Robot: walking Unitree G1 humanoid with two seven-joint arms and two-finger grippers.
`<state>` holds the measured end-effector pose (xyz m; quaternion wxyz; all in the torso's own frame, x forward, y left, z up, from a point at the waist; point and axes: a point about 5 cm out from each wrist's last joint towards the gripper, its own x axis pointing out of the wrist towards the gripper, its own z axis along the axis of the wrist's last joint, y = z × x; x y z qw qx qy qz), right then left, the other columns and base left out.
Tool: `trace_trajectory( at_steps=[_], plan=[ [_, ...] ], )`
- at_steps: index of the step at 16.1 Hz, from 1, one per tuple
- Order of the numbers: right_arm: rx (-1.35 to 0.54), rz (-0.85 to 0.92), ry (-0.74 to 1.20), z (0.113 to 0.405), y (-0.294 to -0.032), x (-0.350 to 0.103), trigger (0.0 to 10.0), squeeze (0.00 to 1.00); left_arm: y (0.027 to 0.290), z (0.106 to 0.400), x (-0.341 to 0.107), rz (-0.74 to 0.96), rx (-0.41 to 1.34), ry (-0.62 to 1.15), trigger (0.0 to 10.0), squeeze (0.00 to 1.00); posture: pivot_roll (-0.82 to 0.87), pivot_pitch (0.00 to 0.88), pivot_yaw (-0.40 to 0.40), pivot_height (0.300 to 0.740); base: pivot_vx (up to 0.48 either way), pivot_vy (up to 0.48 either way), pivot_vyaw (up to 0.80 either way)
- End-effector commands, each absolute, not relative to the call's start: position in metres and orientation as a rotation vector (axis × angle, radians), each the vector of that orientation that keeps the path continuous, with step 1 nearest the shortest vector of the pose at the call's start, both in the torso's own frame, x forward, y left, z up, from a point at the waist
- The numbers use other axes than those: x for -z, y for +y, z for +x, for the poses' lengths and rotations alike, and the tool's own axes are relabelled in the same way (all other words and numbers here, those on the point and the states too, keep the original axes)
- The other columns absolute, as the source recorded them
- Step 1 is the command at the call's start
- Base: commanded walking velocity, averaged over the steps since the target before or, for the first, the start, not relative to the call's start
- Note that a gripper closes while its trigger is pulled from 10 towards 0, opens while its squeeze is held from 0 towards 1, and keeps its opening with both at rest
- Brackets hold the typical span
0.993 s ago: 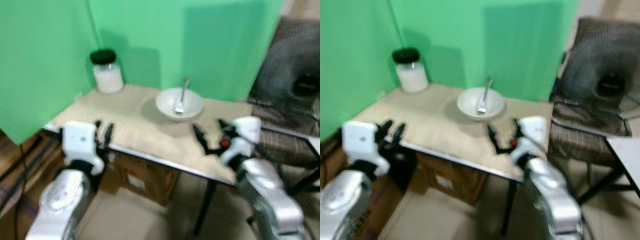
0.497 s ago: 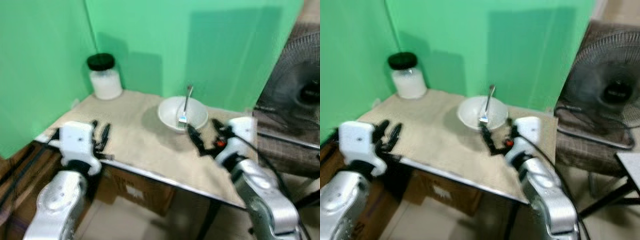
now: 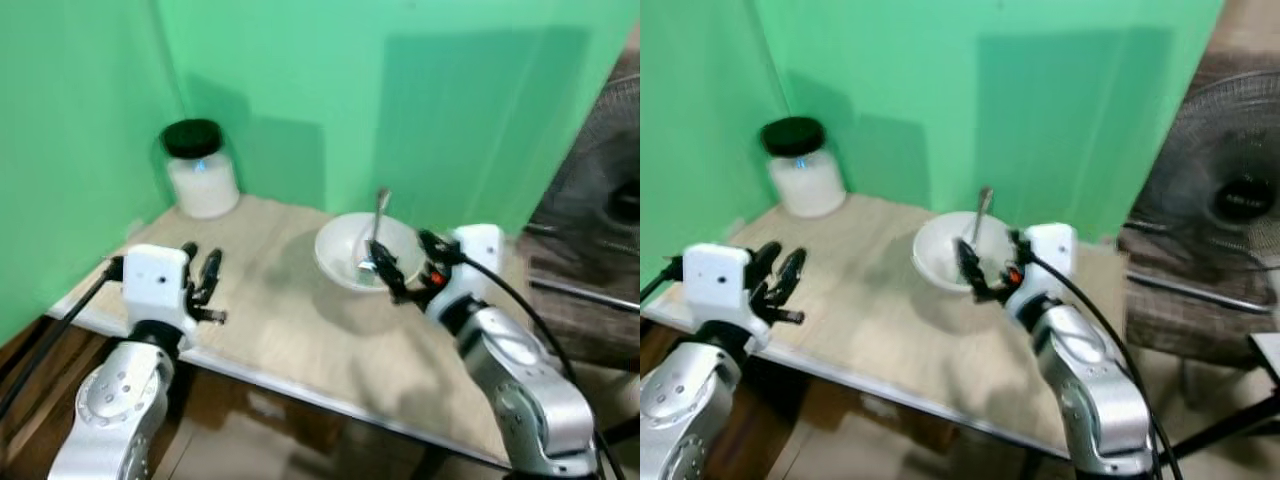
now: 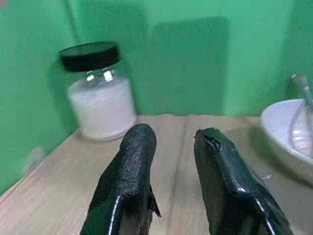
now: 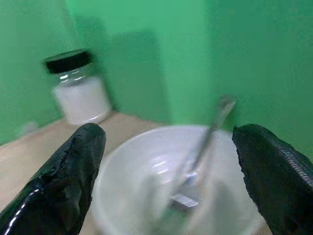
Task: Setting the table
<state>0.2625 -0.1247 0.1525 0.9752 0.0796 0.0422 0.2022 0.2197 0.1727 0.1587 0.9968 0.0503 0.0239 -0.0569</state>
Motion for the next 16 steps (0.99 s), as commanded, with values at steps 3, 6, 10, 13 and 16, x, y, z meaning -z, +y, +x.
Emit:
trace_trajectory(
  at_steps=[3,6,10,13,16],
  plan=[
    [-0.376,0.183,0.173,0.270,-0.131,-0.146,10.0,1.00,0.166,0.221,-0.158,0.095,0.142,0.041,10.0,0.00,-0.06,0.000,0.044,0.740,0.000,0.000,0.00],
    [-0.399,0.196,0.206,0.282,-0.119,-0.146,10.0,1.00,0.167,0.224,-0.157,0.103,0.145,0.040,10.0,0.00,-0.07,0.000,0.046,0.740,0.000,0.000,0.00],
    [-0.345,0.185,0.297,0.319,-0.097,-0.145,10.0,1.00,0.159,0.227,-0.154,0.119,0.227,0.053,10.0,0.00,-0.06,0.000,0.036,0.740,0.000,0.000,0.00],
    [-0.327,0.104,0.359,0.345,-0.080,-0.147,10.0,1.00,0.152,0.219,-0.149,0.139,0.400,0.099,10.0,0.00,-0.06,0.000,0.026,0.740,0.000,0.000,0.00],
    [-0.305,0.050,0.402,0.365,-0.069,-0.152,10.0,1.00,0.153,0.209,-0.149,0.182,0.536,0.144,10.0,0.00,-0.07,0.000,0.030,0.740,0.000,0.000,0.00]
  ],
)
